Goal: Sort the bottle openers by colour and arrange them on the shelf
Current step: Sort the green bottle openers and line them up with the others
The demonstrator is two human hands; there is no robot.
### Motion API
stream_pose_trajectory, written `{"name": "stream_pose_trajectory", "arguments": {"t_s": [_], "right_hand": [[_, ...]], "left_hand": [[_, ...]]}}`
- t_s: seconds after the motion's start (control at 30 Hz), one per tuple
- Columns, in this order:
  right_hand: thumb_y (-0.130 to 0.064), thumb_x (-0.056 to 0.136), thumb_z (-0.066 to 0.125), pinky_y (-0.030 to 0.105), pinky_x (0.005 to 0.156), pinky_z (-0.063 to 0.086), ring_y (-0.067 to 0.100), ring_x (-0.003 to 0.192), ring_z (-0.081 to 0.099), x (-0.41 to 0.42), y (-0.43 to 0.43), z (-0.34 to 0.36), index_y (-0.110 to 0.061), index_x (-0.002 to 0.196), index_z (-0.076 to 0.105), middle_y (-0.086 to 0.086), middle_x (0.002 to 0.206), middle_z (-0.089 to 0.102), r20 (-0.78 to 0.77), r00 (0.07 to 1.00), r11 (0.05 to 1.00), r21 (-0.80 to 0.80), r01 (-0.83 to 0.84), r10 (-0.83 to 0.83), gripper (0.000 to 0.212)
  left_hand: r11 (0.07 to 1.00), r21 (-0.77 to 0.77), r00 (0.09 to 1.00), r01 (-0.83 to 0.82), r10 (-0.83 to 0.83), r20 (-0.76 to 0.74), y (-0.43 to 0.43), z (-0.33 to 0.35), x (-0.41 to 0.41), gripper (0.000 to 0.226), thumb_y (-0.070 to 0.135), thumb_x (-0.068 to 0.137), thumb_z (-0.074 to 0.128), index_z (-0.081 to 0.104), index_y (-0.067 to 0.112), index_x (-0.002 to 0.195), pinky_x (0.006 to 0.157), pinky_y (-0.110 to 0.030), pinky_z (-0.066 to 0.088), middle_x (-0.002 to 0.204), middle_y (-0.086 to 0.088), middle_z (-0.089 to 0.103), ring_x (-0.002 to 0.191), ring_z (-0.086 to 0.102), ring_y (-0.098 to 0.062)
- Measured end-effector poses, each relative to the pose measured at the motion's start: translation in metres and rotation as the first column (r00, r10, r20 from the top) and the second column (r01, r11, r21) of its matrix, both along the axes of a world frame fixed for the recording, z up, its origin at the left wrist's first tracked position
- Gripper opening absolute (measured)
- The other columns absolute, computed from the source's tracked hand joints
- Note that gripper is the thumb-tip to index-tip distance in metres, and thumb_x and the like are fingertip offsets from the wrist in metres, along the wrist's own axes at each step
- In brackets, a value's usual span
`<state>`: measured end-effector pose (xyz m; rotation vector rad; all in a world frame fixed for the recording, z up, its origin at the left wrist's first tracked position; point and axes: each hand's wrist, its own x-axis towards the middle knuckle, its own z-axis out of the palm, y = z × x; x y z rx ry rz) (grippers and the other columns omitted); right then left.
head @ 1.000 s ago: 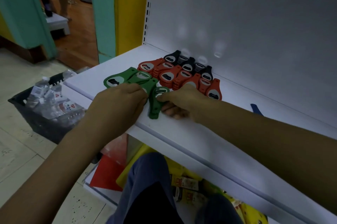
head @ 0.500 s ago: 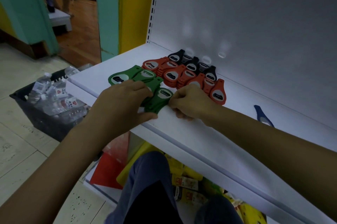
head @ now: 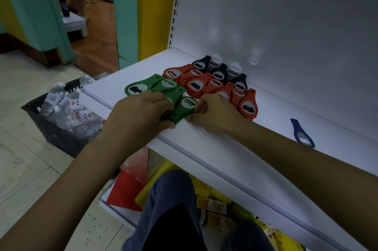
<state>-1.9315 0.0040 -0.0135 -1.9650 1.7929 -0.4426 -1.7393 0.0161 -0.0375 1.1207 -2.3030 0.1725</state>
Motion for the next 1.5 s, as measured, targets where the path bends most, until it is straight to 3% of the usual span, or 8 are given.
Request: {"name": "stream_pose_trajectory", "arguments": {"t_s": [0.23,0.7,0.93,1.07,1.2,1.33,1.43,1.5], "right_hand": [[-0.027,0.088,0.064,0.027,0.06,0.039,0.013,0.067,0.05,0.005,0.002,-0.008,-0.013,0.111,0.053,-0.013,0.068,0.043,-0.05,0.993,0.988,-0.098,-0.115,0.111,0.029],[-0.023,0.086,0.066,0.021,0.052,0.037,0.003,0.058,0.048,-0.001,0.015,-0.01,-0.015,0.123,0.046,-0.01,0.067,0.05,0.037,0.991,0.976,-0.181,-0.121,0.129,0.043],[-0.021,0.085,0.067,0.024,0.062,0.046,0.005,0.066,0.052,-0.052,0.077,-0.028,-0.023,0.099,0.063,-0.011,0.073,0.054,0.172,0.984,0.9,-0.418,0.121,-0.052,0.015],[-0.02,0.085,0.064,0.025,0.069,0.04,0.013,0.09,0.055,-0.117,0.095,-0.029,-0.021,0.098,0.066,-0.008,0.095,0.055,0.065,0.955,0.796,-0.538,0.278,-0.29,0.012],[-0.038,0.09,0.059,0.038,0.102,0.037,0.031,0.132,0.037,-0.183,0.098,-0.03,-0.014,0.136,0.048,0.01,0.145,0.04,-0.174,0.852,0.848,-0.311,0.429,-0.494,0.053],[-0.033,0.096,0.047,0.03,0.064,0.037,0.025,0.081,0.055,-0.206,0.108,-0.034,-0.013,0.1,0.06,0.005,0.088,0.06,-0.189,0.831,0.84,-0.279,0.466,-0.523,0.025],[-0.023,0.097,0.04,0.029,0.054,0.032,0.023,0.059,0.046,-0.21,0.122,-0.03,-0.015,0.12,0.056,0.0,0.065,0.046,-0.332,0.735,0.797,-0.379,0.47,-0.591,0.029],[-0.019,0.095,0.034,0.031,0.051,0.031,0.027,0.054,0.045,-0.217,0.139,-0.026,-0.011,0.118,0.056,0.003,0.061,0.046,-0.232,0.725,0.738,-0.428,0.522,-0.648,0.033]], "left_hand": [[0.999,-0.034,1.0,-0.003,0.003,-0.002,-0.001,-0.002,0.0,0.035,0.026,0.061,0.086,0.072,0.01,0.089,0.051,-0.034,0.051,0.081,-0.006,0.069,0.071,0.066,-0.028],[0.998,-0.052,0.997,0.043,-0.039,0.07,-0.004,0.001,0.0,0.036,0.031,0.072,0.079,0.071,0.005,0.095,0.066,-0.041,0.048,0.088,-0.011,0.069,0.078,0.061,-0.032],[0.98,-0.134,0.988,0.147,-0.151,-0.018,0.014,-0.002,-0.038,0.031,0.031,0.076,0.076,0.072,0.005,0.093,0.071,-0.041,0.051,0.091,-0.011,0.07,0.082,0.065,-0.029],[0.941,-0.151,0.95,0.303,-0.311,-0.026,0.028,-0.005,-0.101,0.027,0.026,0.075,0.079,0.072,0.005,0.09,0.07,-0.039,0.053,0.091,-0.009,0.071,0.08,0.066,-0.029],[0.899,-0.021,0.893,0.437,-0.436,-0.108,0.045,-0.002,-0.164,0.027,0.03,0.081,0.071,0.072,0.009,0.097,0.072,-0.036,0.054,0.096,-0.005,0.07,0.085,0.065,-0.025],[0.867,0.3,0.917,0.398,-0.368,-0.154,0.052,-0.004,-0.216,0.035,0.042,0.089,0.059,0.065,0.018,0.114,0.085,-0.035,0.05,0.112,0.002,0.066,0.099,0.06,-0.016],[0.798,0.444,0.912,0.407,-0.326,-0.25,0.054,-0.004,-0.248,0.025,0.035,0.092,0.056,0.067,0.019,0.108,0.083,-0.03,0.051,0.103,0.001,0.069,0.09,0.063,-0.015],[0.671,0.565,0.863,0.481,-0.251,-0.438,0.057,0.0,-0.269,0.02,0.031,0.094,0.053,0.068,0.02,0.095,0.079,-0.03,0.053,0.091,0.001,0.07,0.083,0.066,-0.016]]}}
